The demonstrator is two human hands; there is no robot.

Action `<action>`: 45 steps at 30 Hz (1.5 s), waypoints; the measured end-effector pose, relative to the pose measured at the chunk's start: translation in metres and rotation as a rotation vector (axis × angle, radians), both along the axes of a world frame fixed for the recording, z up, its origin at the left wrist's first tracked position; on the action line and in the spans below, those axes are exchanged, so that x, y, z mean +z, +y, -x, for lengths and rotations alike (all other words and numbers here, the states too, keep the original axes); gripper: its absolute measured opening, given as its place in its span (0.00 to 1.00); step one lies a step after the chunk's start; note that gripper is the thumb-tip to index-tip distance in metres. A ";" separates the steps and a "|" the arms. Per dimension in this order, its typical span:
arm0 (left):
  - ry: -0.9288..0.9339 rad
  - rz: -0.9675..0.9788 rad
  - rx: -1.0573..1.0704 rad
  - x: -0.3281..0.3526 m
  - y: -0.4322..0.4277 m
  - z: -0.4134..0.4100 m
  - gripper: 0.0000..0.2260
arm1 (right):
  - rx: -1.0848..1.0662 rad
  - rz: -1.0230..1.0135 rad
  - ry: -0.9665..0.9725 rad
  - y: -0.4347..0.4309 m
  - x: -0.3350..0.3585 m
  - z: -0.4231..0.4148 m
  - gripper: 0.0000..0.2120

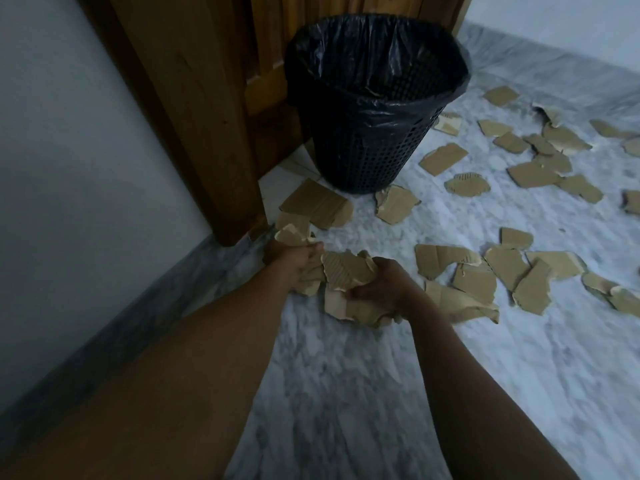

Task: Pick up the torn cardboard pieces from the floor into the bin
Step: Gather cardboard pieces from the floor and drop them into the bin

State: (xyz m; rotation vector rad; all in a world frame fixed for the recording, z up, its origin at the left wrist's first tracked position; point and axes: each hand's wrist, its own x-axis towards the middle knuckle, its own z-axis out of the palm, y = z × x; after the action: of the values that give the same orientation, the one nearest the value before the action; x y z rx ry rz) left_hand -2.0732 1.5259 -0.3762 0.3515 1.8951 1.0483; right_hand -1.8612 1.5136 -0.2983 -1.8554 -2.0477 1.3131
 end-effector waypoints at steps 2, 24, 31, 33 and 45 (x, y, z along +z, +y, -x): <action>0.002 -0.027 -0.029 0.051 -0.007 -0.010 0.57 | -0.085 0.015 0.020 0.005 0.005 -0.007 0.25; 0.360 0.205 -0.484 0.036 0.108 -0.013 0.49 | -0.224 -0.142 -0.278 0.170 -0.013 0.003 0.29; 0.488 0.218 -0.640 0.038 0.109 -0.007 0.53 | -0.013 0.015 -0.424 0.201 -0.016 0.001 0.50; 0.520 0.181 -0.690 0.041 0.105 -0.007 0.53 | 0.072 -0.032 -0.501 0.188 -0.012 0.007 0.51; 0.794 0.416 -1.219 0.053 0.017 -0.004 0.48 | 0.160 0.040 -0.484 0.050 -0.006 0.015 0.38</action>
State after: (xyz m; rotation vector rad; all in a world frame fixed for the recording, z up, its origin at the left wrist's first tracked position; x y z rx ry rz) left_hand -2.0692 1.5429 -0.3231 1.5685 1.9074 -0.3672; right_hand -1.8767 1.5641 -0.3039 -2.2443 -2.4540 1.0093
